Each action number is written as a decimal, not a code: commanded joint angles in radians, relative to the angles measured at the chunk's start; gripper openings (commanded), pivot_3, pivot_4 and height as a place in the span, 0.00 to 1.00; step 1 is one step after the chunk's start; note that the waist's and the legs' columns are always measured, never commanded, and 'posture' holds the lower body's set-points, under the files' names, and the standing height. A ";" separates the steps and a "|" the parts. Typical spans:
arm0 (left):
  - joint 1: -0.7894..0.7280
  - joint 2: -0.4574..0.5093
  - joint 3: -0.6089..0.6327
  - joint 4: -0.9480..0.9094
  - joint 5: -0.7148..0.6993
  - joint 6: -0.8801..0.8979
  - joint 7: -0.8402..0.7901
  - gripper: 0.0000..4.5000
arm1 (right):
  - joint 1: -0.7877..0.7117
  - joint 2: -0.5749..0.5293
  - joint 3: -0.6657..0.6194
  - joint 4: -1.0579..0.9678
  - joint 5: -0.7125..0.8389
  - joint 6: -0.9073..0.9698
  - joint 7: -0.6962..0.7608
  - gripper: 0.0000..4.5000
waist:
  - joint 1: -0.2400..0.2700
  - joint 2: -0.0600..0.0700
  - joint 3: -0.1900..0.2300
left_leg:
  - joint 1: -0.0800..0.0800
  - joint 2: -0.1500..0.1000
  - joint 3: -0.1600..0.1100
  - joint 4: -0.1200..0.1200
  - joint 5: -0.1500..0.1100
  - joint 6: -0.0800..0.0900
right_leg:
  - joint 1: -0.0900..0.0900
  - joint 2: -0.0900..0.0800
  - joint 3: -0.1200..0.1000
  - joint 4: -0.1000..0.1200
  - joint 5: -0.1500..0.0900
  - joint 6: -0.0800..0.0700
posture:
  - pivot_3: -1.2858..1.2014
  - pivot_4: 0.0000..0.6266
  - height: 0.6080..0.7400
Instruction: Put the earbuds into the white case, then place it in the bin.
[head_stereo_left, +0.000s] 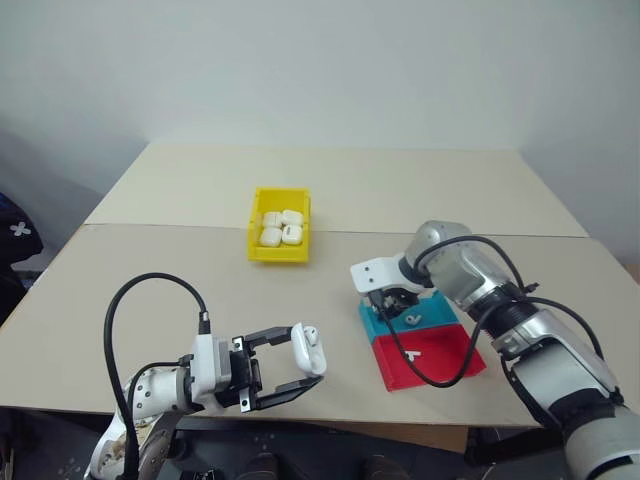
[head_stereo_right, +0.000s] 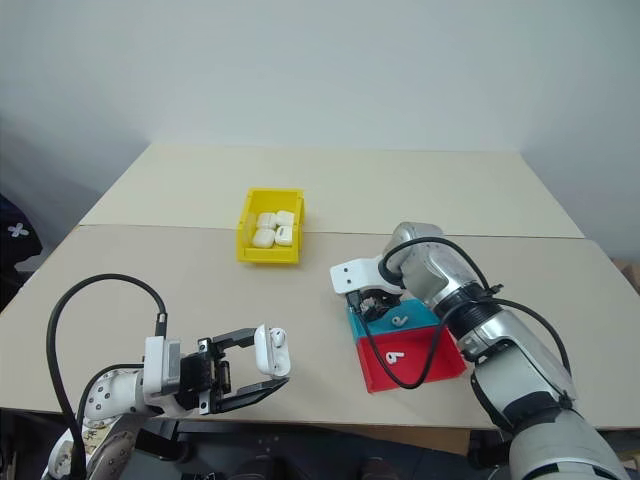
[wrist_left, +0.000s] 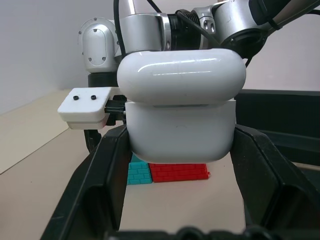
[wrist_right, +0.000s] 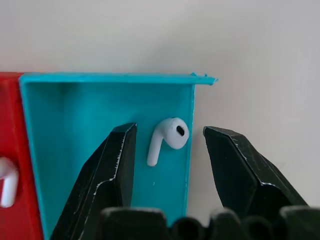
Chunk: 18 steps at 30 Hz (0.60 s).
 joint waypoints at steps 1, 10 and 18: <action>-0.005 -0.001 -0.003 -0.025 -0.010 -0.025 0.001 0.61 | -0.006 -0.052 -0.043 -0.035 0.015 -0.040 0.018 0.58 | -0.002 0.000 0.000 | 0.000 0.000 0.000 0.000 0.000 0.000 | 0.000 0.000 0.000 0.000 0.000 0.000 | 0.52 0.24 1.00; -0.013 -0.007 -0.013 -0.016 -0.006 -0.028 -0.001 0.61 | 0.002 -0.122 -0.035 0.025 0.023 -0.265 0.040 0.58 | -0.007 0.000 0.000 | 0.001 0.000 0.000 0.000 0.000 0.000 | 0.000 0.001 0.000 0.000 0.000 0.000 | 0.52 0.24 1.00; -0.001 -0.006 -0.011 -0.028 -0.004 -0.028 0.011 0.61 | -0.013 -0.097 -0.054 0.080 0.033 -0.333 0.033 0.58 | -0.006 0.000 0.000 | 0.001 0.000 0.000 0.000 0.000 0.000 | 0.001 0.000 0.000 0.000 0.000 0.000 | 0.52 0.24 1.00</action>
